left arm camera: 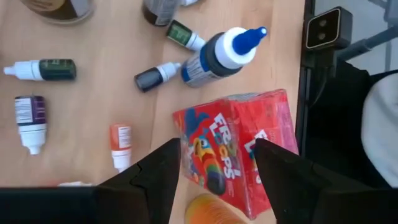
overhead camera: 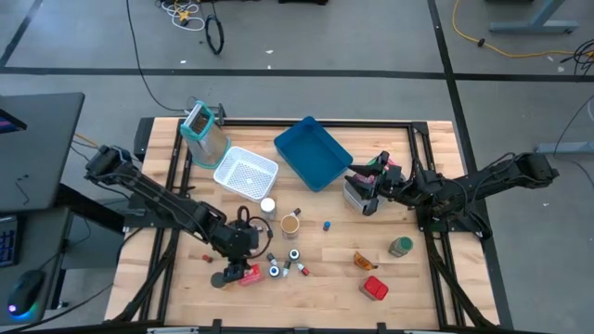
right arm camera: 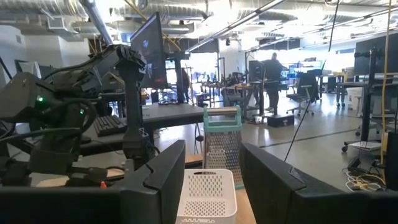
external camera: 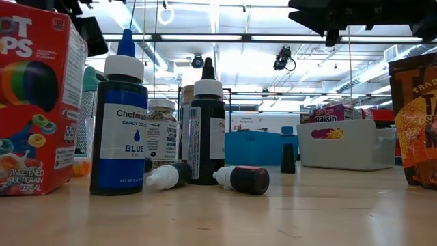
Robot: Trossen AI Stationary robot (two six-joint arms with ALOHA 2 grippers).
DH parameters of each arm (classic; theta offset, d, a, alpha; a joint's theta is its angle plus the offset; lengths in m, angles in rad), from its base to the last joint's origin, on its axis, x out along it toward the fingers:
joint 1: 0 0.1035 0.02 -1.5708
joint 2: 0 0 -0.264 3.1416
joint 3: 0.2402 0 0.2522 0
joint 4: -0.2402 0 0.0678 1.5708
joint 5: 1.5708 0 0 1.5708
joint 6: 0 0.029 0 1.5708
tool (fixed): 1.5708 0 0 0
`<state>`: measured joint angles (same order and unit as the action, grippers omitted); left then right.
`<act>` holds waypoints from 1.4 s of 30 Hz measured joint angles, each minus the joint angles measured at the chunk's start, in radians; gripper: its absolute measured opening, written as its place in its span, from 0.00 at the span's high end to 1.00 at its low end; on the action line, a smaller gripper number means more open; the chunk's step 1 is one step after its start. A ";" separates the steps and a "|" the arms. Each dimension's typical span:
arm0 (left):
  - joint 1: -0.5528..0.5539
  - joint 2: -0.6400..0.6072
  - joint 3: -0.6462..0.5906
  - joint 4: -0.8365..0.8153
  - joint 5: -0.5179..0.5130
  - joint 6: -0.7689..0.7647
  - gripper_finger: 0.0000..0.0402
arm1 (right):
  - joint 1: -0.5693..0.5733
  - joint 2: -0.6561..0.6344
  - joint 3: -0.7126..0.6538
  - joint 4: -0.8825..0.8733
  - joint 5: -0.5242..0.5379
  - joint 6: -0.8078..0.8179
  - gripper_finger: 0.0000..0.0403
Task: Pick & Place Kitchen Items
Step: Put the red cereal box into the gray bin
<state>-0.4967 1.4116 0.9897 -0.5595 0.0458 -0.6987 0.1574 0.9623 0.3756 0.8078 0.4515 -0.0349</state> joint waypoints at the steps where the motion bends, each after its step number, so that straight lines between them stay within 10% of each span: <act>1: -0.001 0.008 0.000 0.003 0.002 0.000 0.47 | 0.000 0.000 0.000 0.000 0.000 0.000 0.60; 11: -0.008 0.074 0.003 0.037 0.088 0.025 0.52 | 0.000 0.000 0.000 0.010 0.000 -0.001 0.60; 21: -0.004 0.076 0.001 0.070 0.051 -0.006 0.96 | 0.000 0.000 0.000 0.012 0.000 -0.001 0.60; 32: 0.066 0.065 0.072 0.007 0.134 -0.059 0.98 | 0.000 0.000 0.000 0.017 0.000 0.000 0.60; 42: 0.115 0.053 0.348 -0.405 -0.088 0.112 0.98 | 0.000 0.000 0.000 0.028 -0.016 -0.001 0.60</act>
<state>-0.3815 1.4647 1.3373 -0.9646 -0.0419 -0.5862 0.1574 0.9623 0.3756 0.8357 0.4354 -0.0357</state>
